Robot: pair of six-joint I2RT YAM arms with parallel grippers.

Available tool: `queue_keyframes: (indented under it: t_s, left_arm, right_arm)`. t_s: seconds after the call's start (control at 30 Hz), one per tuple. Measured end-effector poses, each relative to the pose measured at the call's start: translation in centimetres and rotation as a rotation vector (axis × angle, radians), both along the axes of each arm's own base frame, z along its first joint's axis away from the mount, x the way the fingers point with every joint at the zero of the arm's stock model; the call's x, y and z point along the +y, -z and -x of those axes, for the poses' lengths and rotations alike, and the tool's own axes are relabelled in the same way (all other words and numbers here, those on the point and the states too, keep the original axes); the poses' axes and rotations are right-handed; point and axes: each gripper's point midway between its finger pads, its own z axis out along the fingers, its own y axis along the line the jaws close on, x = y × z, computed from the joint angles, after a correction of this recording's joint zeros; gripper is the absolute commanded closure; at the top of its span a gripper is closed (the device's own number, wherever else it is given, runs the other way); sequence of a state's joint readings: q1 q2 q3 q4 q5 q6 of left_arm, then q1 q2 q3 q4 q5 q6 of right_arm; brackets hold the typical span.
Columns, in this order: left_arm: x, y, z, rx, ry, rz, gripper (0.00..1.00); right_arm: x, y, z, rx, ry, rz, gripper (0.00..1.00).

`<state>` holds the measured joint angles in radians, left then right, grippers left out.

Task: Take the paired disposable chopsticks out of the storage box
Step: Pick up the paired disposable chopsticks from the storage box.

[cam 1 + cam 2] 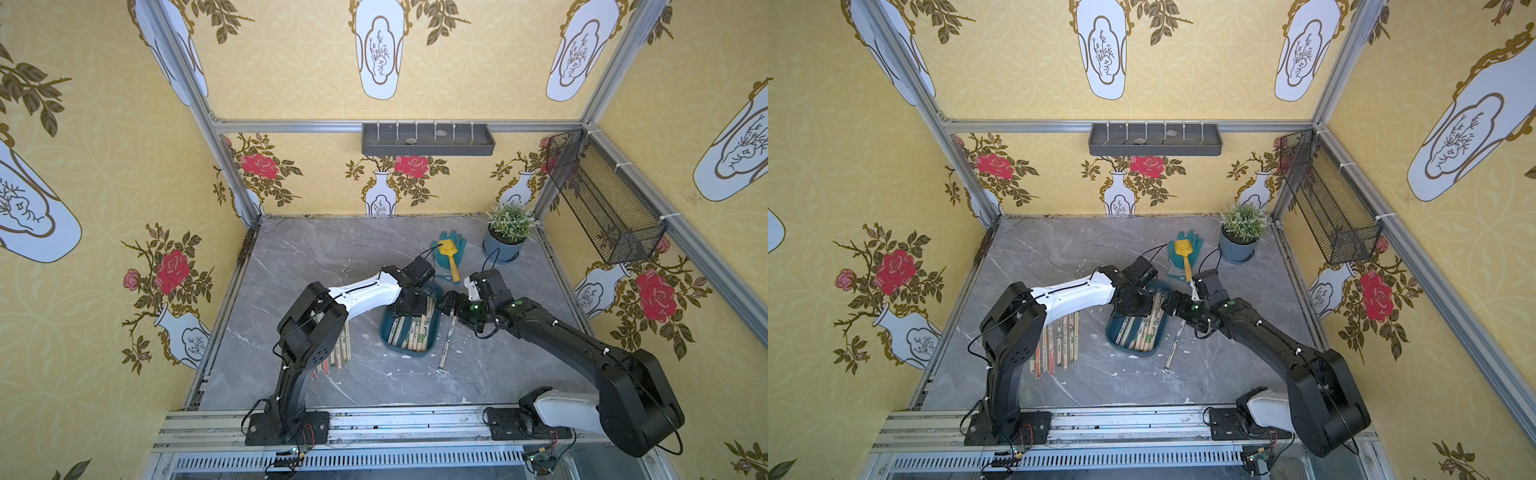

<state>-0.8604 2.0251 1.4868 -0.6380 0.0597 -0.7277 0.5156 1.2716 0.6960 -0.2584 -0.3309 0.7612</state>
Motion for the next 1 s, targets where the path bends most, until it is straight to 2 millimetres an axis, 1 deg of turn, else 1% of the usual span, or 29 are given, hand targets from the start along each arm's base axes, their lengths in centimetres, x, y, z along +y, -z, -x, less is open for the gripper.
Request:
queue_keyframes:
  t_s: [0.23,0.3,0.4,0.47,0.5,0.57,0.63,0.7,0.8,1.0]
  left_arm:
    - [0.2,1.1,0.2,0.019,-0.005,-0.018,0.75]
    - [0.2,1.4,0.2,0.022,-0.005,-0.022,0.77]
    - [0.3,1.7,0.3,0.027,-0.005,-0.027,0.83]
    - [0.3,1.7,0.3,0.027,-0.005,-0.027,0.85]
    - [0.3,1.7,0.3,0.026,-0.005,-0.026,0.88]
    - [0.2,1.7,0.3,0.027,-0.005,-0.023,0.91]
    - [0.2,1.5,0.3,0.024,-0.004,-0.02,0.95]
    - [0.2,0.9,0.2,0.016,-0.004,-0.01,0.97]
    - [-0.1,-0.4,0.0,-0.005,-0.004,0.014,1.0]
    - [-0.6,-4.1,-0.9,-0.072,-0.004,0.064,1.0]
  right_arm:
    - [0.0,0.0,0.0,0.001,0.0,0.001,0.02]
    - [0.0,0.0,0.0,0.001,0.0,0.001,0.03]
    - [0.0,0.0,0.0,0.001,0.0,0.001,0.02]
    - [0.0,0.0,0.0,0.001,0.0,0.001,0.02]
    - [0.0,0.0,0.0,0.0,-0.001,0.001,0.03]
    - [0.0,0.0,0.0,0.0,-0.001,0.001,0.03]
    - [0.0,0.0,0.0,0.001,-0.001,0.002,0.03]
    - [0.0,0.1,0.0,0.002,-0.001,0.002,0.02]
    - [0.1,-0.1,-0.2,-0.002,-0.002,0.001,0.02]
    - [0.2,-0.2,-0.3,-0.004,-0.003,0.0,0.02]
